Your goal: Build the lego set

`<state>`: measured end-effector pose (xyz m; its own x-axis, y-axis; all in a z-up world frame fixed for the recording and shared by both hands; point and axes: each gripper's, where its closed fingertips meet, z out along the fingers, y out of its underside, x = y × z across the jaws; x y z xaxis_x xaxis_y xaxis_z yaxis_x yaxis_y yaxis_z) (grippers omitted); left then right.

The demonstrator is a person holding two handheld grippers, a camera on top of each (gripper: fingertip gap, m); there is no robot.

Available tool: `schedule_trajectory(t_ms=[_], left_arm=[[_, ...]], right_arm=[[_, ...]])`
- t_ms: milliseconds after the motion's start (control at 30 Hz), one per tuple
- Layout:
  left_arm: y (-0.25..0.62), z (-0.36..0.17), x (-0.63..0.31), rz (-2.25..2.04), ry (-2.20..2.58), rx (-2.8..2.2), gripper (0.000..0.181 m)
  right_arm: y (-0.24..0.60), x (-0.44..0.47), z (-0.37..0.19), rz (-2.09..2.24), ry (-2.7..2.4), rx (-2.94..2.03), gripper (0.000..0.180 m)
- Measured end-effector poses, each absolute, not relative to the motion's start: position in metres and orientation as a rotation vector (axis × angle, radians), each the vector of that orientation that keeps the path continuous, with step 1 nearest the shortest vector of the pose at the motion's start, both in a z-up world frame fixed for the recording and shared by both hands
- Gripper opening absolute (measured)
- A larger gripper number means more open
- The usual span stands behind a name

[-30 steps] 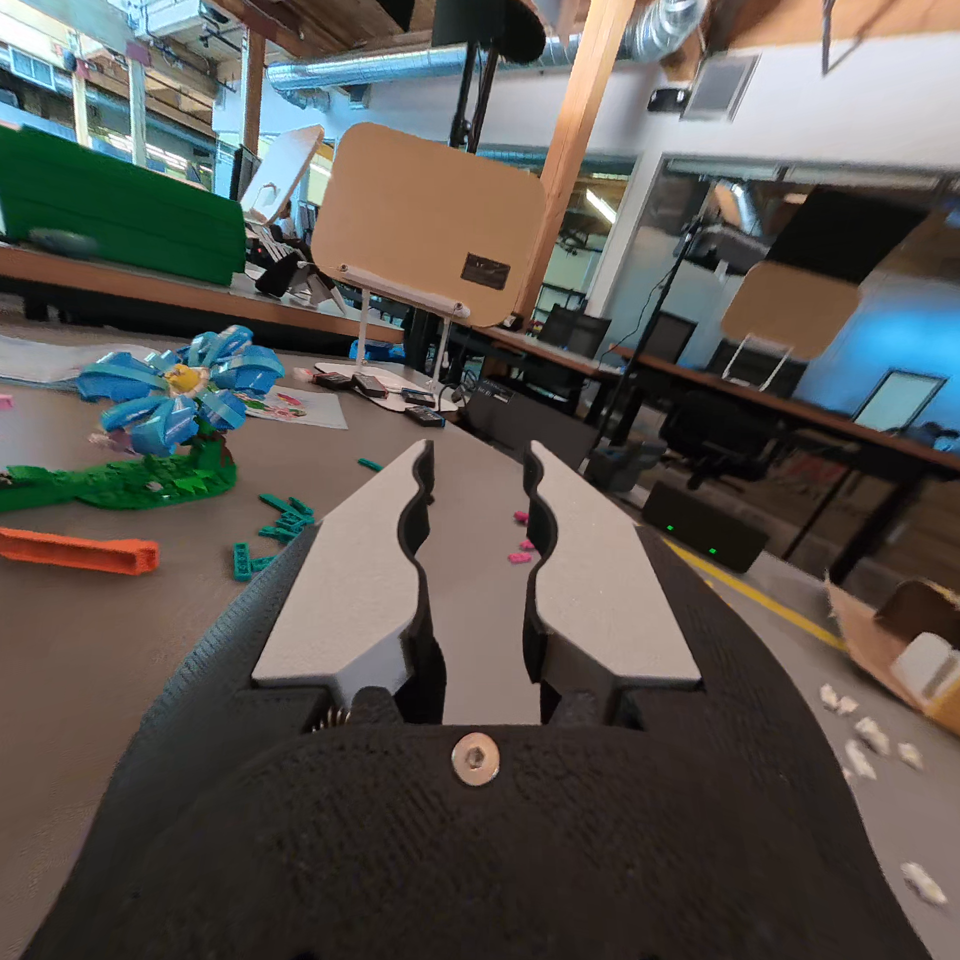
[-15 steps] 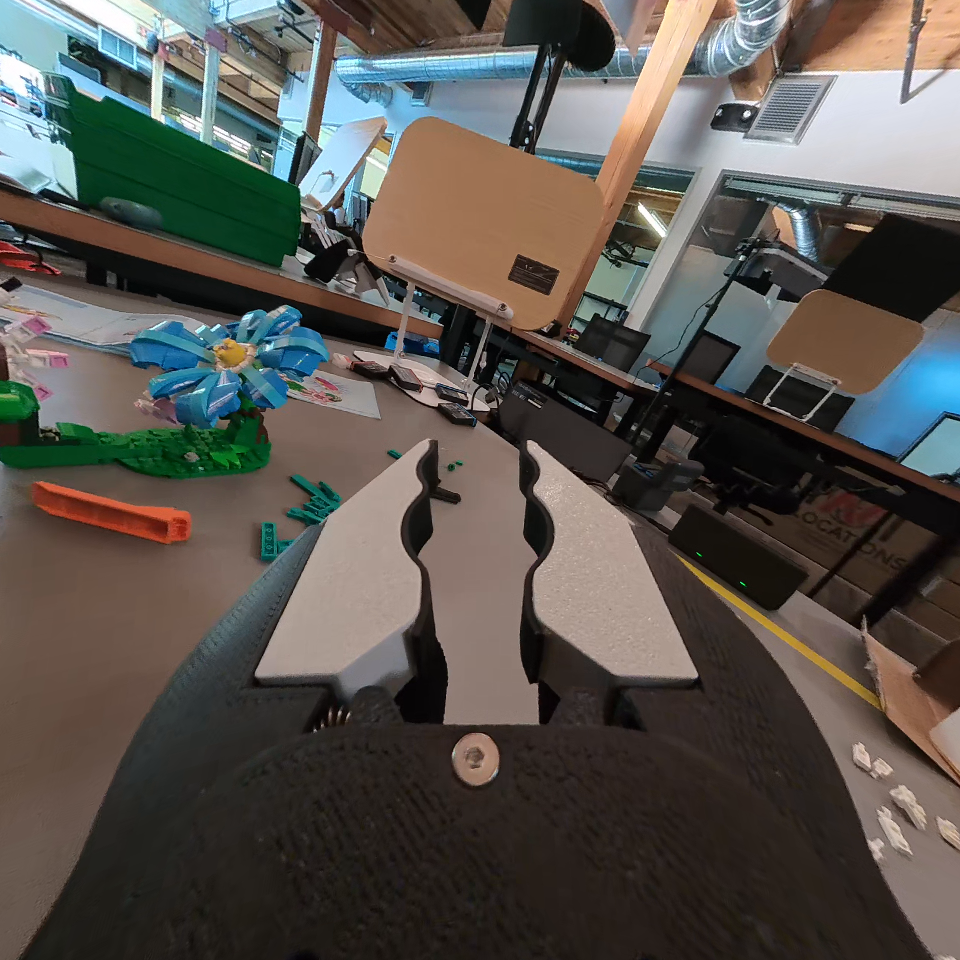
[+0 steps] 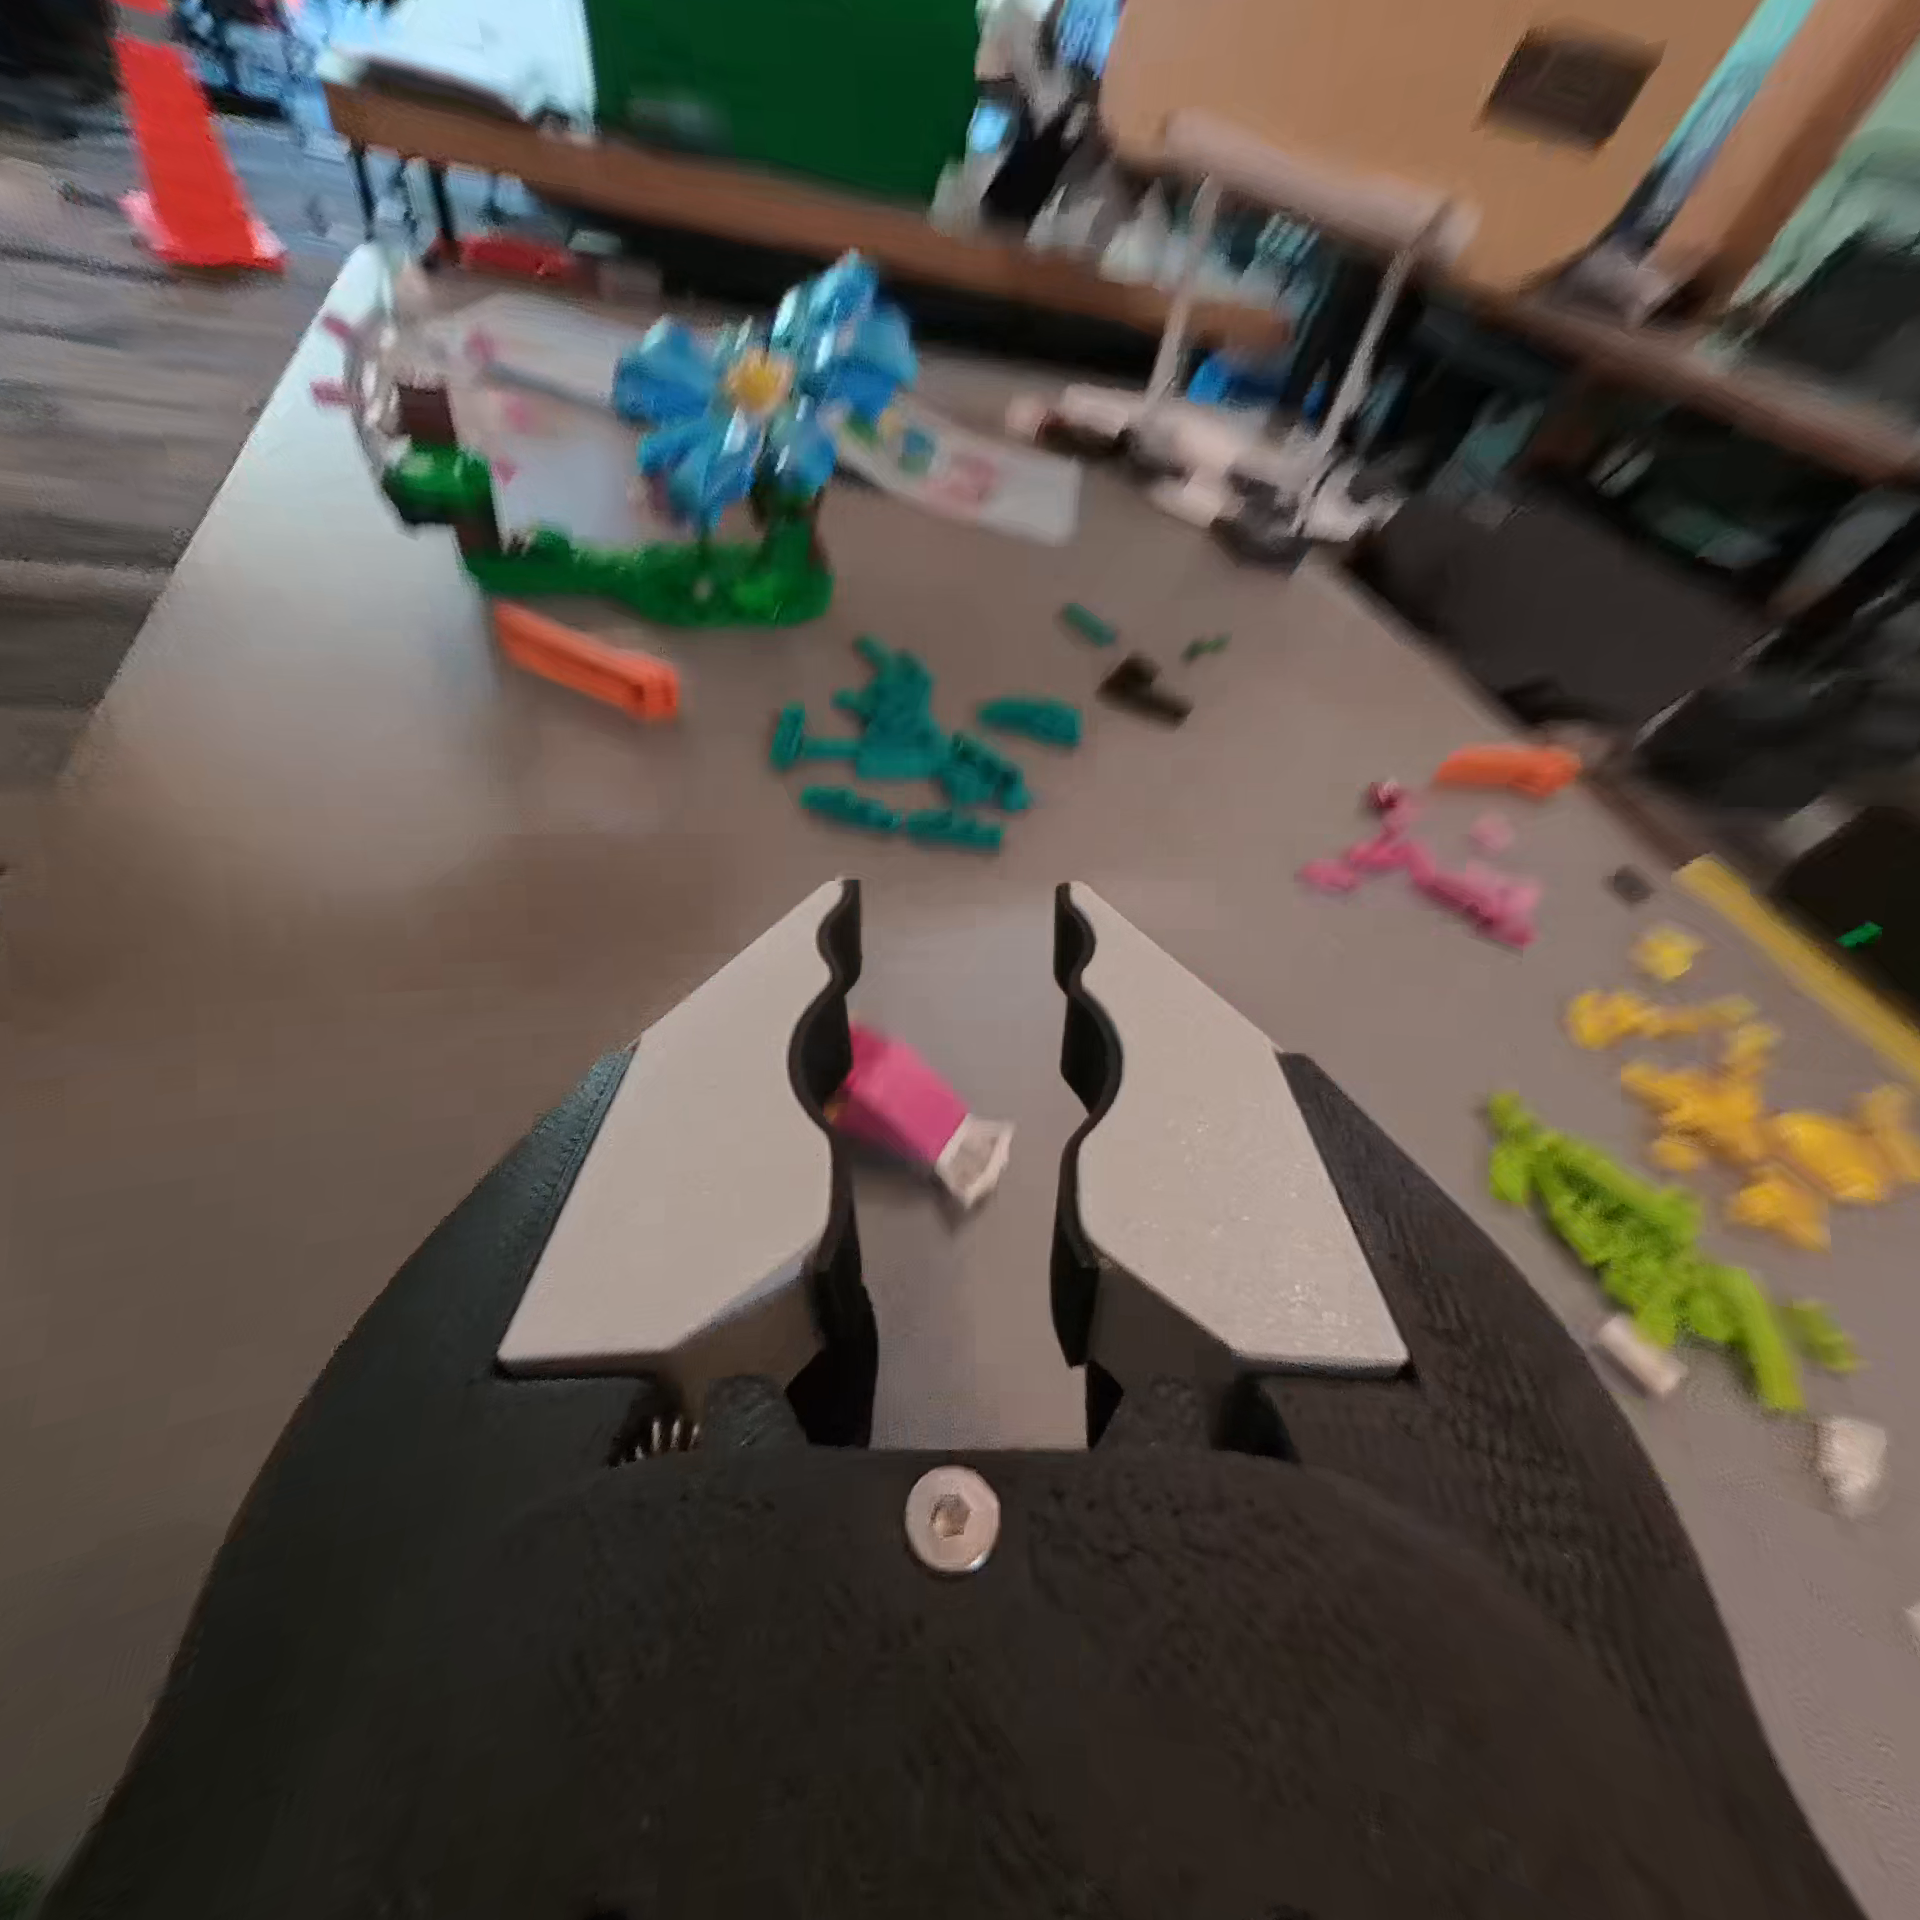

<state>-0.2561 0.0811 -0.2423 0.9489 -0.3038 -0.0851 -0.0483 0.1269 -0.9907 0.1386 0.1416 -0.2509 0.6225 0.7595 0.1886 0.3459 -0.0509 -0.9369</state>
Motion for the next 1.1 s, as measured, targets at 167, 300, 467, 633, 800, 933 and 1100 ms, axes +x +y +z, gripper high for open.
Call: schedule_trajectory(t_ms=[167, 300, 467, 633, 800, 933, 1100], left_arm=[[0.082, -0.245, -0.252, -0.204, 0.301, -1.449, 0.0], [0.084, -0.248, -0.251, -0.214, 0.298, -1.459, 0.0], [0.084, -0.251, -0.249, -0.227, 0.301, -1.47, 0.0], [0.085, -0.251, -0.251, -0.225, 0.289, -1.473, 0.0], [0.084, -0.25, -0.251, -0.224, 0.292, -1.473, 0.0], [0.084, -0.25, -0.249, -0.221, 0.296, -1.472, 0.0], [0.084, -0.251, -0.247, -0.225, 0.304, -1.478, 0.0]], right_arm=[[0.135, 0.15, -0.284, 0.45, -0.993, -1.834, 0.043], [0.135, 0.152, -0.293, 0.458, -1.004, -1.891, 0.047], [0.127, 0.15, -0.299, 0.527, -1.026, -1.943, 0.048], [0.136, 0.164, -0.295, 0.563, -0.881, -1.98, 0.043], [0.148, 0.179, -0.303, 0.936, -0.475, -2.204, 0.021], [0.143, 0.175, -0.302, 1.186, -0.314, -2.255, 0.016], [0.139, 0.164, -0.31, 1.175, -0.342, -2.367, 0.015]])
